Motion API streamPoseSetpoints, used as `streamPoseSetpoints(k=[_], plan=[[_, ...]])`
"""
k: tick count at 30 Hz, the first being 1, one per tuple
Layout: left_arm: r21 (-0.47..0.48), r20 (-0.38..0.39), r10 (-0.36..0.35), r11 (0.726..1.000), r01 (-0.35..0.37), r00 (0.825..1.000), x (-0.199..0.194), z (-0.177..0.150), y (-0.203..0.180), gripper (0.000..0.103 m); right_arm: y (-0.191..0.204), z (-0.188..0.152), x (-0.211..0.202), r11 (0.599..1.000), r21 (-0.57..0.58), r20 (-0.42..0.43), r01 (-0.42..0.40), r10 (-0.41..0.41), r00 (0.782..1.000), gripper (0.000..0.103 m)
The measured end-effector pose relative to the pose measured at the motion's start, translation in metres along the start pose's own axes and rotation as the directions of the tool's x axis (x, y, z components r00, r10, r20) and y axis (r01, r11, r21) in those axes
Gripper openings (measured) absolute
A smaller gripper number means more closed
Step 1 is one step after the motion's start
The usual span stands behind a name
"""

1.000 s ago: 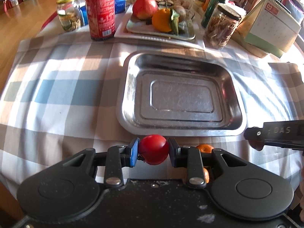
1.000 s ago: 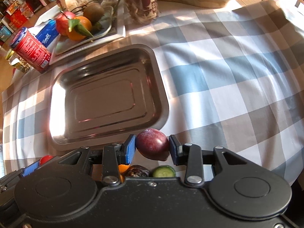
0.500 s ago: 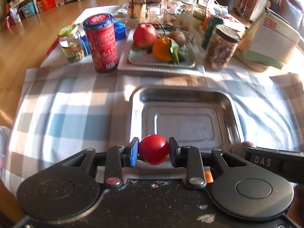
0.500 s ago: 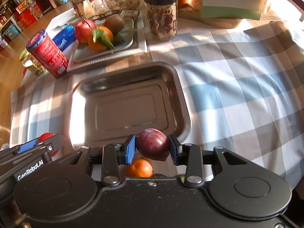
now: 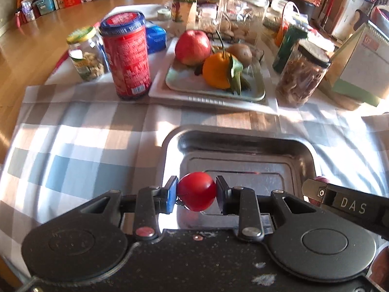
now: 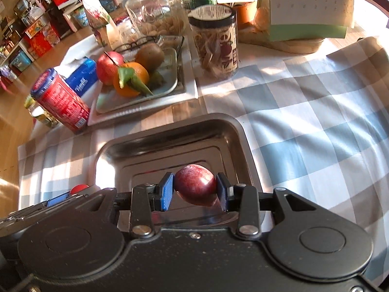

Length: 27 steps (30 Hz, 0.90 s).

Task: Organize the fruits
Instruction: 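Carry the tomato in the left tool while the right tool carries the plum over the steel tray, then open the right tool to drop the plum in the tray while the left tool releases the tomato there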

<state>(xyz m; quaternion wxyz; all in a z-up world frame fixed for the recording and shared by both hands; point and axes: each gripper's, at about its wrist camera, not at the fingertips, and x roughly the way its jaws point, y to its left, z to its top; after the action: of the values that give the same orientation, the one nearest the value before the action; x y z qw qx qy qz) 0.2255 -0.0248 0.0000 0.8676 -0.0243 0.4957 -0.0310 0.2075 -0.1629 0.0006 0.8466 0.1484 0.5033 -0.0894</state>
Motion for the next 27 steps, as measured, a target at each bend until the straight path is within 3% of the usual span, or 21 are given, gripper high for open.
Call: streamPoseSetpoints(k=[16, 27], plan=[[0.015, -0.077, 0.045, 0.999, -0.044, 0.996, 0.039, -0.008, 0.006, 0.032, -0.002, -0.009, 0.036, 0.999, -0.025, -0.078, 0.026, -0.028, 0.997, 0.046], [0.041, -0.057, 0.065, 0.997, -0.063, 0.996, 0.036, -0.007, 0.004, 0.034, 0.001, -0.01, 0.031, 0.999, -0.028, -0.04, 0.034, -0.035, 0.999, 0.047]])
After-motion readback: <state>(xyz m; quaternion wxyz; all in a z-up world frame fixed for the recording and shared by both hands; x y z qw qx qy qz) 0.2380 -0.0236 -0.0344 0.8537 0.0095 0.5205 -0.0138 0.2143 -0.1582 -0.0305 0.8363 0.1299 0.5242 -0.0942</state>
